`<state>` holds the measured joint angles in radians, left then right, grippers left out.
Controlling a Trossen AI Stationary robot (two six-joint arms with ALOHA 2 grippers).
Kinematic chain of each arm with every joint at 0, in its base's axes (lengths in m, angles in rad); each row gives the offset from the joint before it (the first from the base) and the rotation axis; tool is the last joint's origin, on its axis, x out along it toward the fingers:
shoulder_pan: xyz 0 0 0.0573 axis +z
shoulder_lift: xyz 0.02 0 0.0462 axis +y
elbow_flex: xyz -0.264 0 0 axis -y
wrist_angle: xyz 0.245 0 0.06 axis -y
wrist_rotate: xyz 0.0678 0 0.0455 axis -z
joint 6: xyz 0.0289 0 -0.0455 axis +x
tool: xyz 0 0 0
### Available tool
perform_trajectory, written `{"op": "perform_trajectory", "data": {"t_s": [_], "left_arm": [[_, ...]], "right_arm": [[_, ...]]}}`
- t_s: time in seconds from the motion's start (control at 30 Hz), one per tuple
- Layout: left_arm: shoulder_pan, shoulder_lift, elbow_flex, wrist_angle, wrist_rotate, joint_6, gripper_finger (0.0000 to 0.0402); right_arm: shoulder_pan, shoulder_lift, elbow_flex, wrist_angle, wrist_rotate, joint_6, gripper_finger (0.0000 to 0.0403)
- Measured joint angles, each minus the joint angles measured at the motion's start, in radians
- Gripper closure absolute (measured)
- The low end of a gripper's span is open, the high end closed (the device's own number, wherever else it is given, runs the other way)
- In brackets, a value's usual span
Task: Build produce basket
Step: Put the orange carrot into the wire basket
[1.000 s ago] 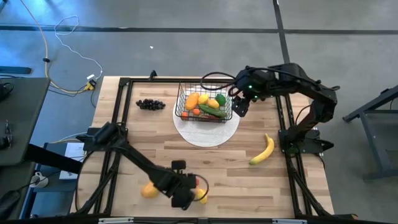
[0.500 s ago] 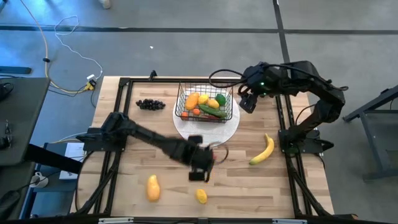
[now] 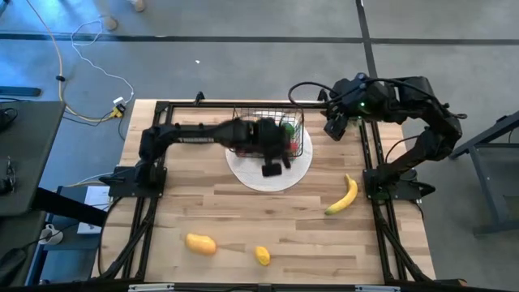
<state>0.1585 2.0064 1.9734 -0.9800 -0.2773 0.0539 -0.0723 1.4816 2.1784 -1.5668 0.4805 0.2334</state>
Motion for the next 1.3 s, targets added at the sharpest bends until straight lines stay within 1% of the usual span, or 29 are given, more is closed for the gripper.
{"op": "perform_trajectory", "data": {"t_s": [0.13, 0.3, 0.43, 0.53, 0.67, 0.73, 0.87, 1.03, 1.3], "left_arm": [[0.069, 0.000, 0.000, 0.016, 0.072, 0.082, 0.0381], [0.131, 0.002, -0.012, 0.031, 0.134, 0.163, 0.0381], [0.168, 0.008, -0.012, 0.070, 0.192, 0.219, 0.0381], [0.189, 0.021, -0.013, 0.069, 0.239, 0.267, 0.0380], [0.208, 0.048, -0.013, 0.053, 0.275, 0.312, 0.0379], [0.218, 0.066, -0.013, 0.059, 0.323, 0.316, 0.0379], [0.234, 0.100, -0.013, 0.045, 0.375, 0.317, 0.0379], [0.251, 0.135, -0.013, 0.023, 0.379, 0.352, 0.0371], [0.256, 0.156, -0.013, 0.006, 0.385, 0.368, 0.0355]], "right_arm": [[0.000, 0.000, 0.000, 0.000, 0.000, -0.007, 0.0155], [0.000, 0.004, 0.000, -0.002, 0.000, 0.014, 0.0155], [0.000, 0.003, 0.000, -0.004, -0.014, 0.098, 0.0155], [0.000, 0.003, 0.000, -0.004, -0.043, 0.177, 0.0155], [0.003, 0.012, 0.000, -0.004, -0.045, 0.305, 0.0155], [0.007, 0.018, -0.010, -0.003, -0.045, 0.359, 0.0155], [0.010, 0.021, -0.093, -0.007, -0.052, 0.455, 0.0155], [0.012, 0.022, -0.214, -0.004, -0.073, 0.580, 0.0155], [0.097, 0.021, -0.401, -0.004, -0.069, 0.855, 0.0155]]}}
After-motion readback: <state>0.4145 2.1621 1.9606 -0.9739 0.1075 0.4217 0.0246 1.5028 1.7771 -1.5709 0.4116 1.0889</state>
